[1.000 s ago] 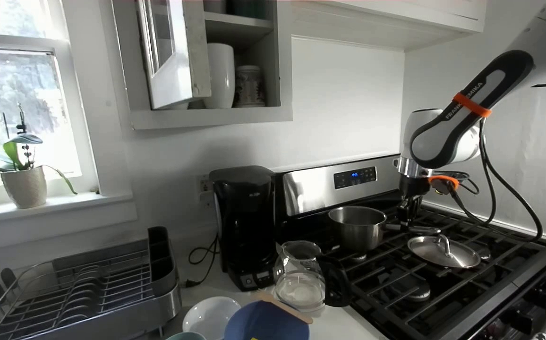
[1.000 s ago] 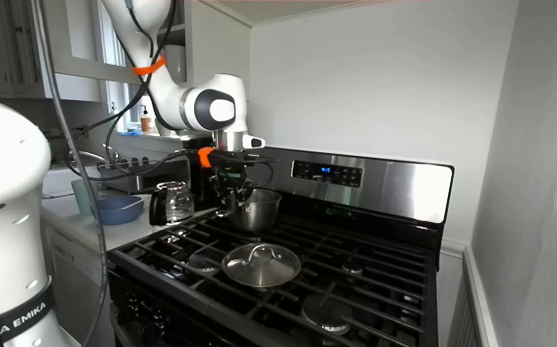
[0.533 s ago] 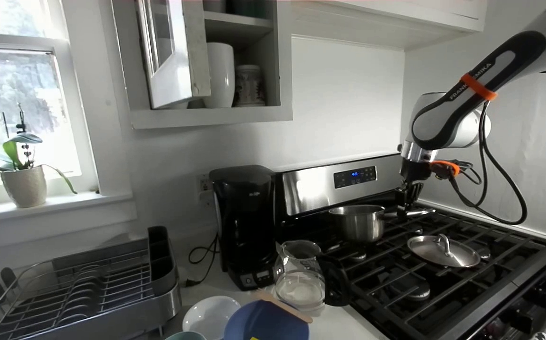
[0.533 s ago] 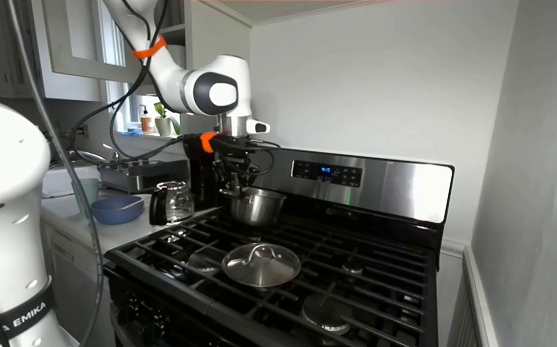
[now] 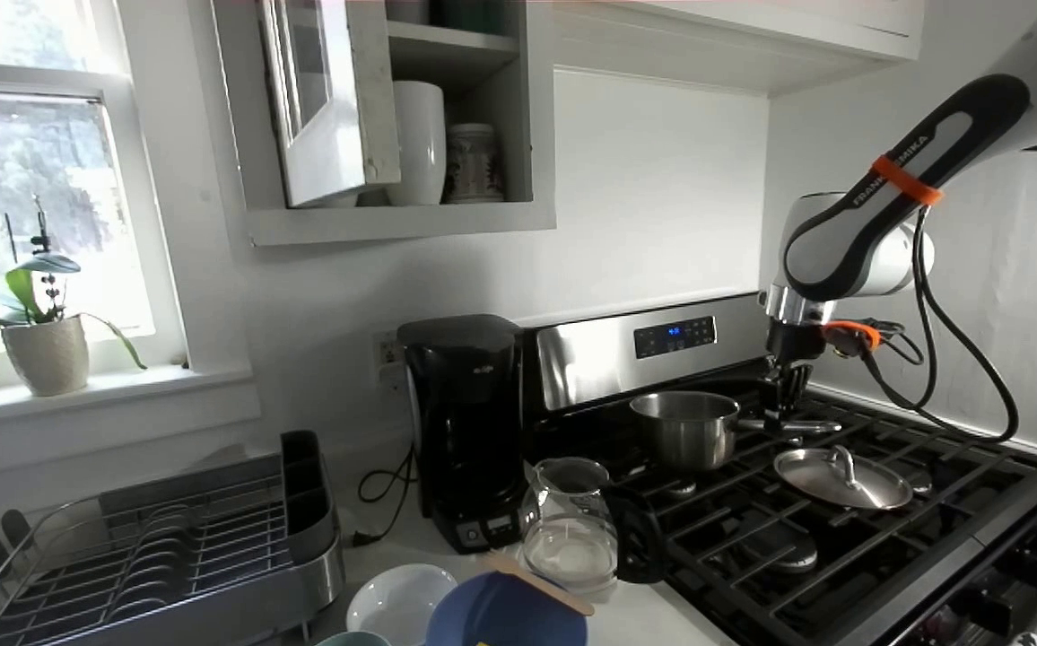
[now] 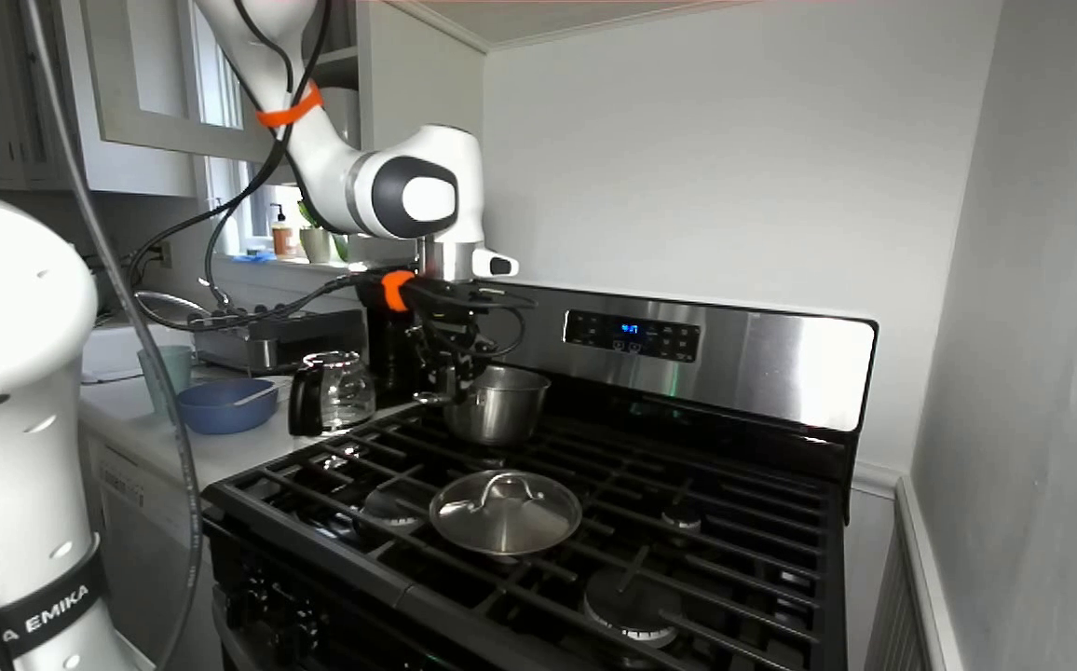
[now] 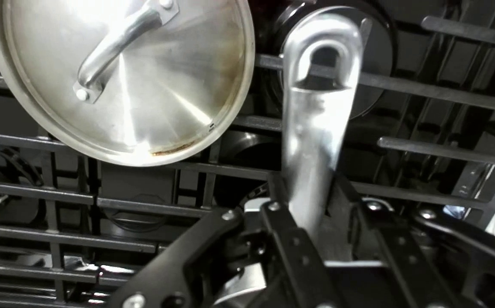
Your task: Move the pot to the right
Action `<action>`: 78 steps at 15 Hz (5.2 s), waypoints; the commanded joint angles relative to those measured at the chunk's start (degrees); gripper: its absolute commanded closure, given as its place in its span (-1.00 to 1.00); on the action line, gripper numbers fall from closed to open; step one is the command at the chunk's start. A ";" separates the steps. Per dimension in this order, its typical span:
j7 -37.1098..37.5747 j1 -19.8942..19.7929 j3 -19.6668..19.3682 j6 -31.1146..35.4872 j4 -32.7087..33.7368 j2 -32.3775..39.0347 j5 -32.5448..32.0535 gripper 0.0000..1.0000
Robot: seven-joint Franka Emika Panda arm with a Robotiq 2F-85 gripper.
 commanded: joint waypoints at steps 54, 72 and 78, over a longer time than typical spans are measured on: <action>-10.28 3.41 -0.70 15.40 -4.75 -4.06 11.03 0.86; -6.60 1.20 -0.19 17.83 -7.11 3.40 4.27 0.86; -5.90 0.86 -0.02 18.06 -7.19 3.93 2.37 -0.11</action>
